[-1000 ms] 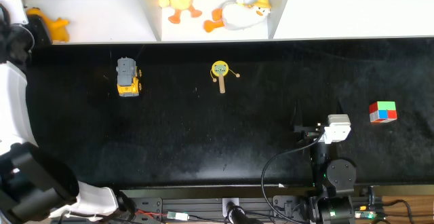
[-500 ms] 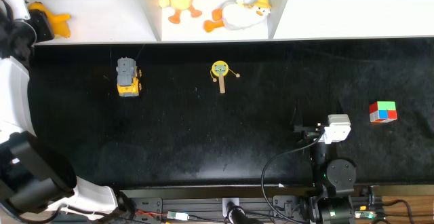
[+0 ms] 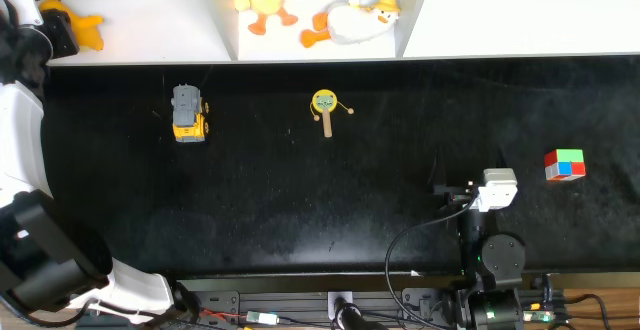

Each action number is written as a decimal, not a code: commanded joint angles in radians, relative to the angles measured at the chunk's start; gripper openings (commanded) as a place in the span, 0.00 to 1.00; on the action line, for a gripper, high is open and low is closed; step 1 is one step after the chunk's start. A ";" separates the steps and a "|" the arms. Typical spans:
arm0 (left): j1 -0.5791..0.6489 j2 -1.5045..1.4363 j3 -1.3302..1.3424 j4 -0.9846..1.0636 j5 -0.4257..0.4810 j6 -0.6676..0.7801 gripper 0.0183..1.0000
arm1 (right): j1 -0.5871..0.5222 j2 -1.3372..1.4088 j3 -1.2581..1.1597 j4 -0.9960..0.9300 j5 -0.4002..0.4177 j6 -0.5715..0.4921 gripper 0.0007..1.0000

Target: Store Toys

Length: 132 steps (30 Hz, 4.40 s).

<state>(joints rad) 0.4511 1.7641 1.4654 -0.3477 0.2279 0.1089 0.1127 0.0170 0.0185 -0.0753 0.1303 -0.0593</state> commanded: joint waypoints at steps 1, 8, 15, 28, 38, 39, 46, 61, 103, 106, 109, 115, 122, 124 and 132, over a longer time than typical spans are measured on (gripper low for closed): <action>-0.009 0.021 0.023 0.005 0.015 -0.006 0.61 | -0.001 0.002 -0.013 0.006 -0.008 0.003 0.99; -0.009 0.021 0.023 0.004 0.018 -0.006 1.00 | -0.001 0.002 -0.013 0.006 -0.008 0.003 0.99; -0.009 0.012 0.023 -0.014 0.018 -0.006 1.00 | -0.001 0.002 -0.013 0.006 -0.008 0.003 1.00; -0.009 -0.132 -0.034 -0.149 0.018 0.088 1.00 | -0.001 0.002 -0.013 0.006 -0.008 0.003 1.00; -0.016 -0.415 -0.418 -0.144 0.026 0.100 1.00 | -0.001 0.002 -0.013 0.006 -0.008 0.003 1.00; -0.024 -0.456 -0.463 -0.141 0.026 0.100 1.00 | -0.001 0.002 -0.013 0.006 -0.008 0.003 0.99; -0.192 -0.569 -0.624 -0.177 0.021 0.065 1.00 | -0.001 0.002 -0.013 0.006 -0.008 0.003 0.99; -0.351 -0.397 -0.624 -0.143 0.014 -0.004 1.00 | -0.001 0.002 -0.013 0.006 -0.008 0.003 1.00; -0.351 -0.552 -0.662 -0.178 -0.102 -0.058 0.40 | -0.001 0.002 -0.013 0.006 -0.008 0.003 0.99; -0.351 -0.584 -0.657 -0.172 -0.098 -0.058 0.40 | -0.001 0.002 -0.013 0.006 -0.008 0.003 0.99; -0.351 -0.579 -0.634 -0.171 -0.089 -0.058 0.40 | -0.001 0.002 -0.013 0.006 -0.008 0.003 1.00; -0.351 -0.499 -0.499 -0.189 -0.079 -0.058 0.40 | -0.001 0.002 -0.013 0.006 -0.008 0.003 1.00; -0.351 -0.330 -0.283 -0.224 -0.072 -0.058 0.40 | -0.001 0.002 -0.013 0.006 -0.008 0.003 1.00; -0.352 -0.275 -0.223 -0.232 -0.072 -0.058 0.40 | -0.001 0.002 -0.013 0.006 -0.008 0.003 1.00; -0.357 -0.096 -0.063 -0.233 -0.071 -0.058 0.39 | -0.001 0.002 -0.013 0.006 -0.008 0.003 1.00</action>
<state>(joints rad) 0.1040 1.6325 1.3411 -0.5831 0.1448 0.0540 0.1127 0.0170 0.0185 -0.0750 0.1299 -0.0593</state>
